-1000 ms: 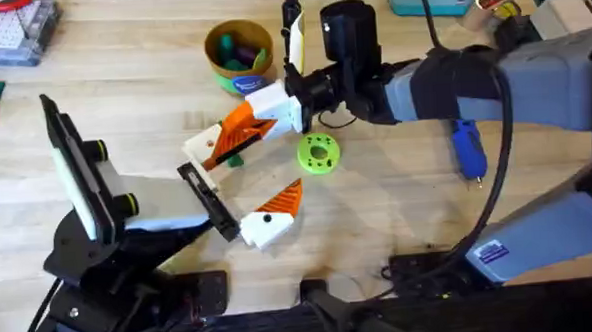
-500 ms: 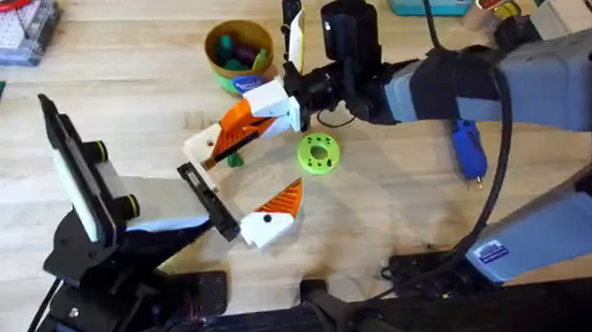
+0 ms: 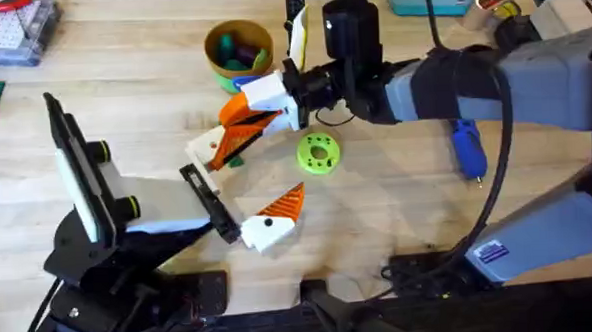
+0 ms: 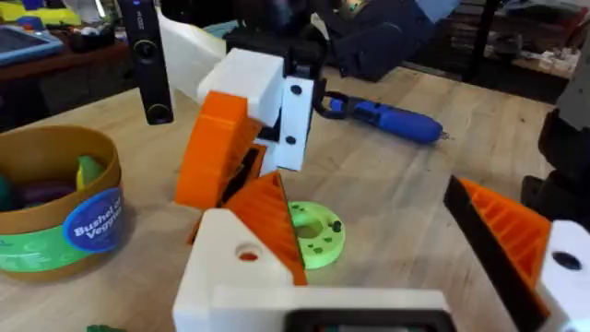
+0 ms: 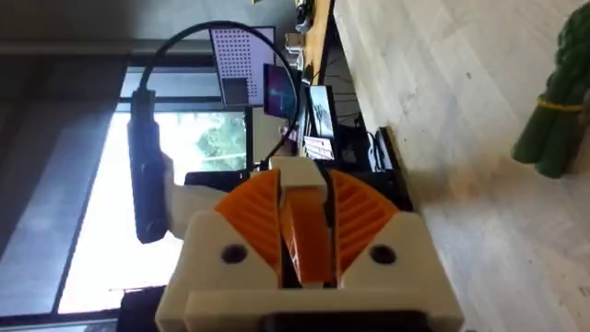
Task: Pick up the gripper from the table and insert it into the empty holder that is missing its gripper. Then pick up a screw, insert it into the mounting hole, and use the screwdriver to tighten it. Finally, clean up the table by picking up the vegetable and placing it into the bucket.
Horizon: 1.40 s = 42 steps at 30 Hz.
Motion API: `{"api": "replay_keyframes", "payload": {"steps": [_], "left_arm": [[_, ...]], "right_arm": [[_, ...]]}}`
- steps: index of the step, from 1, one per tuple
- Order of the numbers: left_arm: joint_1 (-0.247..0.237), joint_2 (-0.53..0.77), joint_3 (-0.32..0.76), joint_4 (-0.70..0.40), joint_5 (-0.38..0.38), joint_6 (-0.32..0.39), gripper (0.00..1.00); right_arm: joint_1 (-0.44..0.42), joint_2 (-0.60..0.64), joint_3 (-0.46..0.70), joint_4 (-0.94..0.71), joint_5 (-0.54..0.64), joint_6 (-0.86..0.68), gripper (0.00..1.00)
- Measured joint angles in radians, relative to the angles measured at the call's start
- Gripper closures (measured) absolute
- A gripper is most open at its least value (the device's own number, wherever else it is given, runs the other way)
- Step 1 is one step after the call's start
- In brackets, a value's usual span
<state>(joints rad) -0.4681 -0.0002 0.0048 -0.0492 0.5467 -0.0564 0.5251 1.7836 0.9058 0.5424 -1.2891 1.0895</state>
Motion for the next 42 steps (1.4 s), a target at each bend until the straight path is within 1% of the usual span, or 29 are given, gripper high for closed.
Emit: {"api": "replay_keyframes", "payload": {"steps": [1, 2, 4, 6, 10, 15, 19, 22, 29, 35, 37, 42], "left_arm": [[0.0, 0.0, 0.0, 0.0, 0.0, 0.0, 0.01], [0.0, 0.0, 0.0, 0.0, 0.001, 0.0, 0.01], [-0.001, 0.0, 0.0, 0.0, 0.008, 0.0, 0.01], [-0.001, 0.0, 0.0, 0.0, 0.011, 0.0, 0.01], [-0.001, 0.0, 0.0, 0.0, 0.011, 0.0, 0.01], [-0.001, 0.0, 0.0, 0.0, 0.011, 0.0, 0.01], [-0.001, 0.0, 0.0, 0.0, 0.011, 0.0, 0.01], [-0.001, 0.0, 0.0, 0.0, 0.011, 0.0, 0.01], [-0.001, 0.0, 0.0, 0.0, 0.011, 0.0, 0.01], [-0.001, 0.0, 0.0, 0.0, 0.011, 0.0, 0.01], [-0.001, 0.0, 0.0, 0.0, 0.011, 0.0, 0.01], [-0.001, 0.0, 0.0, 0.0, 0.011, 0.0, 0.01]], "right_arm": [[0.0, 0.0, 0.0, 0.0, 0.002, 0.0, 0.752], [0.0, 0.0, 0.0, 0.0, 0.003, 0.001, 0.72], [0.0, 0.0, 0.0, 0.001, 0.007, 0.003, 0.63], [0.0, 0.0, 0.0, 0.002, 0.009, 0.002, 0.505], [0.0, 0.0, 0.0, 0.001, 0.009, 0.004, 0.386], [-0.006, 0.0, 0.0, 0.001, -0.008, -0.012, 0.294], [-0.029, 0.0, 0.0, -0.002, -0.061, -0.059, 0.22], [-0.047, 0.0, 0.0, -0.02, -0.096, -0.093, 0.19], [-0.054, 0.0, 0.001, -0.157, -0.126, -0.181, 0.191], [-0.054, 0.0, 0.001, -0.17, -0.132, -0.216, 0.245], [-0.054, 0.0, 0.001, -0.17, -0.134, -0.224, 0.292], [-0.054, 0.0, 0.001, -0.17, -0.134, -0.236, 0.496]]}}
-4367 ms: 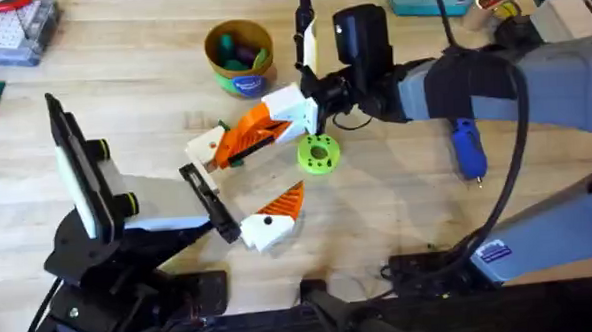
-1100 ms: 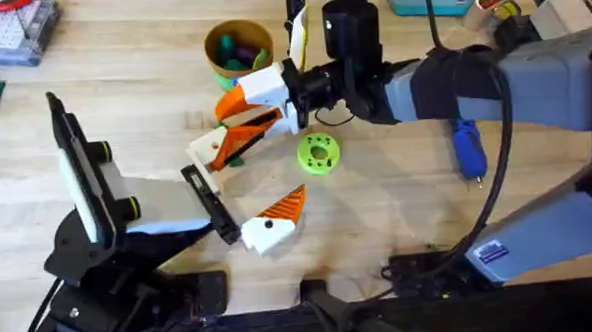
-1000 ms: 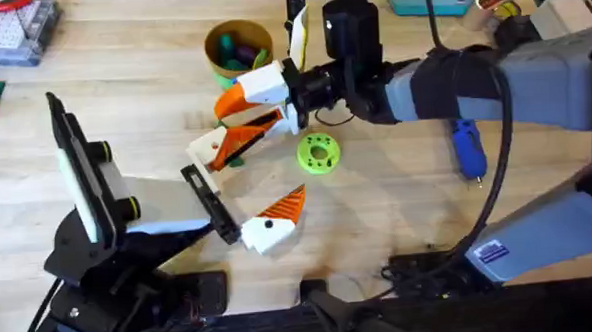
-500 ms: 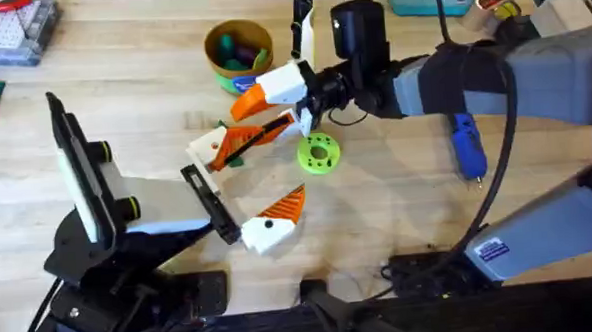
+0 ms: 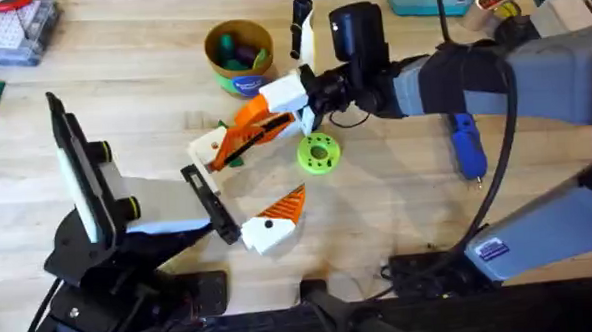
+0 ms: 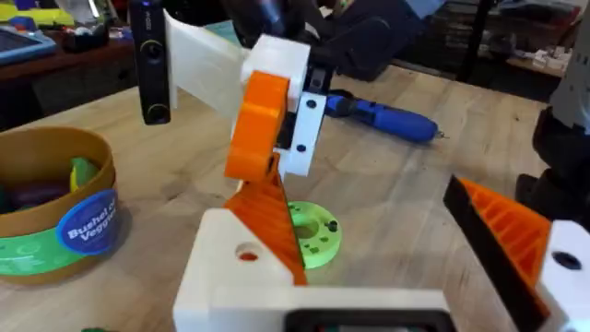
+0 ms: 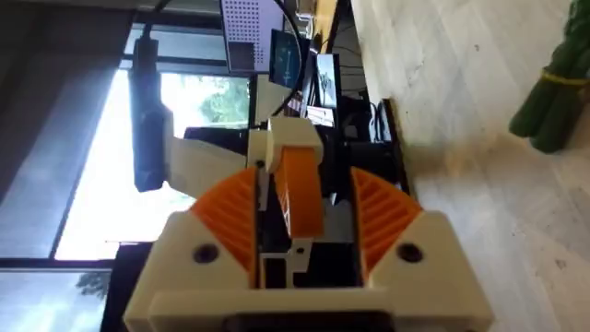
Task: Pick up the gripper from the table and insert it into the empty holder that is missing its gripper. Then pick up a screw, insert it into the mounting hole, and use the screwdriver to tighten it. Finally, clean up the table by picking up the vegetable and placing it into the bucket.
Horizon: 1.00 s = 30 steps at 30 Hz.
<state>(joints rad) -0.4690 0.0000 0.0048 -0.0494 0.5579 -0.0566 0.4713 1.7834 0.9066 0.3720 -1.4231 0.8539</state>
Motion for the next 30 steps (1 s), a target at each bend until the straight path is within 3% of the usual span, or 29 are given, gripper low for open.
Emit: {"api": "replay_keyframes", "payload": {"steps": [6, 30], "left_arm": [[0.0, 0.0, 0.0, -0.001, 0.0, -0.004, 0.01], [0.0, 0.0, 0.0, -0.002, -0.014, -0.014, 0.01]], "right_arm": [[0.0, 0.0, 0.001, -0.008, -0.011, -0.018, 0.976], [0.011, 0.0, 0.002, 0.003, 0.021, 0.015, 0.993]]}}
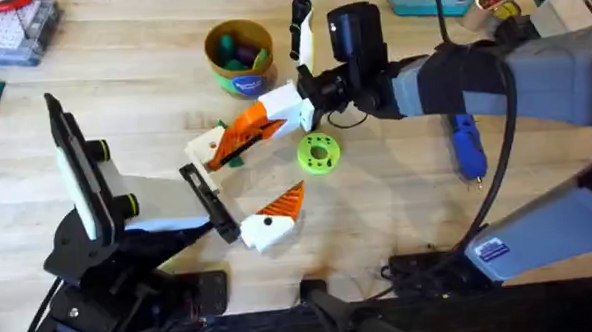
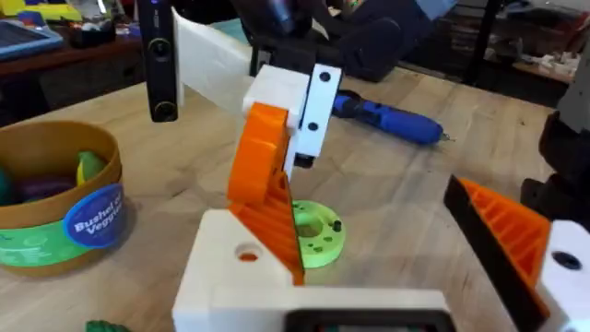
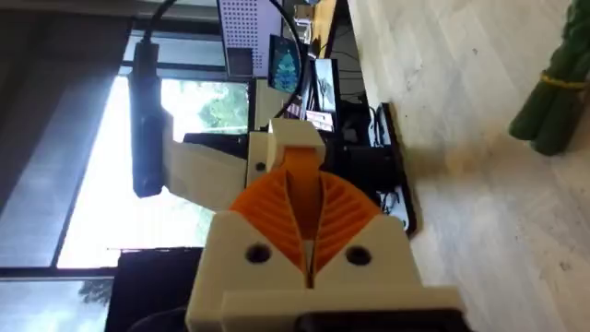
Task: Pick up the gripper from the table and insert it into the empty holder that is missing its gripper. Then pick up a screw, insert it into the mounting hole, and use the screwdriver to tighten it. Finally, clean up the table by picking up the vegetable and placing it into the bucket.
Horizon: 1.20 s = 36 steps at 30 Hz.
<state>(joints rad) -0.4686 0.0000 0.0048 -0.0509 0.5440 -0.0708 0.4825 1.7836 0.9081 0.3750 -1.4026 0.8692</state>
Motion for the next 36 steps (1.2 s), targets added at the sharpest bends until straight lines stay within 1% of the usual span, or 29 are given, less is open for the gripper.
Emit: {"api": "replay_keyframes", "payload": {"steps": [9, 16, 36], "left_arm": [[0.003, 0.0, 0.0, 0.002, -0.036, 0.013, 0.01], [0.004, 0.0, 0.0, 0.002, -0.044, 0.016, 0.01], [0.004, 0.0, 0.0, 0.001, -0.068, 0.011, 0.01]], "right_arm": [[0.012, 0.0, -0.001, 0.125, 0.04, 0.086, 0.994], [0.015, 0.0, -0.001, 0.134, 0.053, 0.119, 0.994], [0.023, 0.0, -0.001, 0.142, 0.09, 0.134, 0.994]]}}
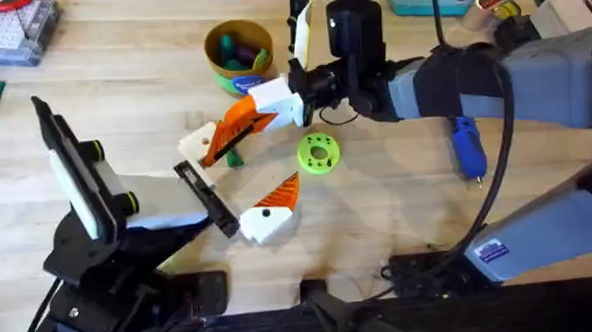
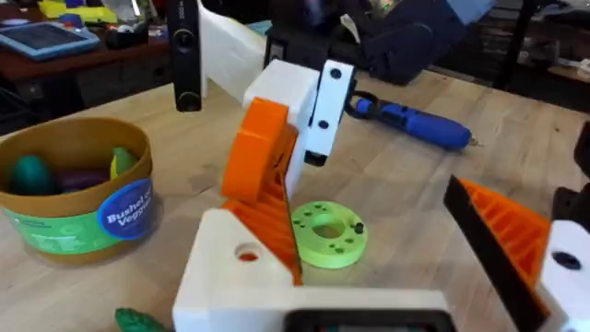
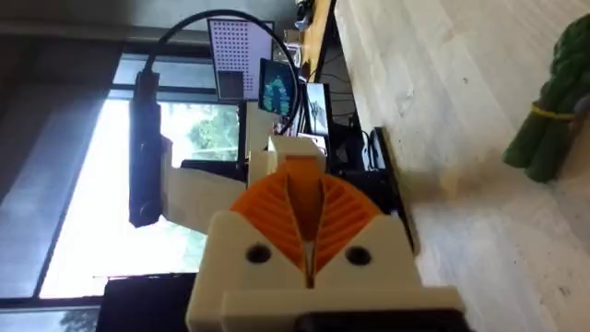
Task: Pick up the gripper from the table and insert it into the empty holder that is missing its gripper. Then pick up a screw, insert it into the mounting hole, and use the screwdriver to tighten it. Finally, clean up the table by picking up the vegetable and placing it into the bucket.
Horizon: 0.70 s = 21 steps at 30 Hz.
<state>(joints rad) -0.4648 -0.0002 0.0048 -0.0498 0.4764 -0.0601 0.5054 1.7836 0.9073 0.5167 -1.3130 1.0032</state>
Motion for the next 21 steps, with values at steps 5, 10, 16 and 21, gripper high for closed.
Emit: {"api": "replay_keyframes", "payload": {"steps": [5, 10, 16, 21], "left_arm": [[0.0, 0.0, 0.0, 0.0, -0.002, 0.0, 0.01], [0.0, 0.0, 0.0, 0.0, -0.007, -0.001, 0.01], [0.0, 0.0, 0.0, 0.0, -0.009, -0.001, 0.01], [0.0, 0.0, 0.0, 0.001, -0.015, 0.002, 0.01]], "right_arm": [[0.0, 0.0, 0.0, 0.0, 0.004, 0.0, 0.994], [0.0, 0.0, 0.0, 0.001, 0.008, 0.003, 0.994], [-0.005, 0.0, 0.0, 0.001, 0.007, 0.008, 0.994], [-0.006, 0.0, 0.0, 0.024, 0.009, 0.019, 0.994]]}}
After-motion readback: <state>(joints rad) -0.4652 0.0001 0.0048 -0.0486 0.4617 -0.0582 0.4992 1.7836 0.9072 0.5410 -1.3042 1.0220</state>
